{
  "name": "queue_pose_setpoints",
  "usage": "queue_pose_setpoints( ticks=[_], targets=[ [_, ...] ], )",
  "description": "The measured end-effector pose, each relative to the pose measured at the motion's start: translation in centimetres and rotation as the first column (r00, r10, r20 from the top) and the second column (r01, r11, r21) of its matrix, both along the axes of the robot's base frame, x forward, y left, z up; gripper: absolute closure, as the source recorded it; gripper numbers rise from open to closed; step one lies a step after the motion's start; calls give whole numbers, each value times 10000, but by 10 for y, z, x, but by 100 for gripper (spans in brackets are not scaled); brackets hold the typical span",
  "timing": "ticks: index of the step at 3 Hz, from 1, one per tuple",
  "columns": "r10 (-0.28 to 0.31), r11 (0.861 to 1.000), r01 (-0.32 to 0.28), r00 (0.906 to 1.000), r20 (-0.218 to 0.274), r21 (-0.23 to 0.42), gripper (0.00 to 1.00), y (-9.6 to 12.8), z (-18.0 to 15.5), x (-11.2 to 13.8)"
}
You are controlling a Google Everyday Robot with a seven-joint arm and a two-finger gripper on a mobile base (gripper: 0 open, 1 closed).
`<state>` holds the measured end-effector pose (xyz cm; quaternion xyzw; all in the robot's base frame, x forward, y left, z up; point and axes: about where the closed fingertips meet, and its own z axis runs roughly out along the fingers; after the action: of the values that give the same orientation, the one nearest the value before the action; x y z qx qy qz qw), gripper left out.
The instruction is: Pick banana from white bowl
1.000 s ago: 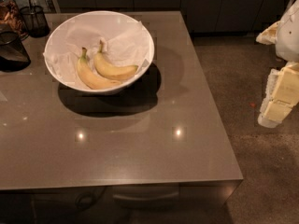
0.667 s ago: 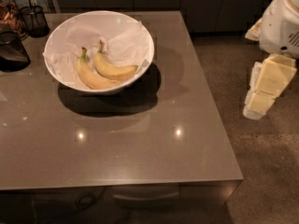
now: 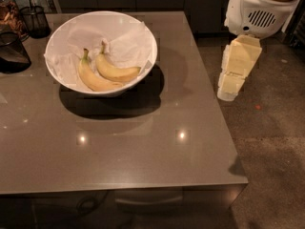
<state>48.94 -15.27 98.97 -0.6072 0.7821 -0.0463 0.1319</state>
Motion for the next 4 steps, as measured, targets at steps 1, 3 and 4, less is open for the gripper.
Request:
queue_pose_setpoints(
  ticks=[1, 3, 4],
  targets=[
    [-62, 9992, 62, 10000, -5, 392, 0, 20, 0, 12],
    [202, 9996, -192, 9985, -512, 189, 0, 88, -13, 53],
    [915, 9955, -902, 9948, -438, 303, 0, 109, -11, 56]
  ],
)
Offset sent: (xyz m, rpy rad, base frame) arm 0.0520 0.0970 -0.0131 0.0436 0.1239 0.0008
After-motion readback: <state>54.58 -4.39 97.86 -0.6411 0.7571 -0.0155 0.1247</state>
